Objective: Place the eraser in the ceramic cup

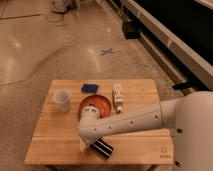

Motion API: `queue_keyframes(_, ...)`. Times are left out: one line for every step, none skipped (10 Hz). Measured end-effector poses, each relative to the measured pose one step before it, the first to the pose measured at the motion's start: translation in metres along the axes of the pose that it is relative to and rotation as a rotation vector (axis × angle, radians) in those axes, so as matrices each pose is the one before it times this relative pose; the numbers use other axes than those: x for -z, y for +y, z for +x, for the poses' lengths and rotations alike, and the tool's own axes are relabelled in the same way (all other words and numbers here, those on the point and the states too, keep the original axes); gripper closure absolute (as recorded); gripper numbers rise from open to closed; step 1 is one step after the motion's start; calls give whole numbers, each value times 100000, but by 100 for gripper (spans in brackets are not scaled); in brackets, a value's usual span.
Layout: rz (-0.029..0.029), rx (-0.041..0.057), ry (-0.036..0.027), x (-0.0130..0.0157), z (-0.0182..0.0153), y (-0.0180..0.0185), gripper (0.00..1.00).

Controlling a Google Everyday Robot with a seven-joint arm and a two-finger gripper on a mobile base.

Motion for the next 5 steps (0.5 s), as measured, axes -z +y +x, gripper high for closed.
queue_keyframes(331,-400,81,-72,66,-38,46)
queue_keyframes(580,-598,228,60,94,-81,55)
queue_keyframes(618,-729,516,328,196,-64,66)
queue_keyframes(666,-1465,433,524,69,172,76)
queue_keyframes(319,-1453,1202,846,298,349,86)
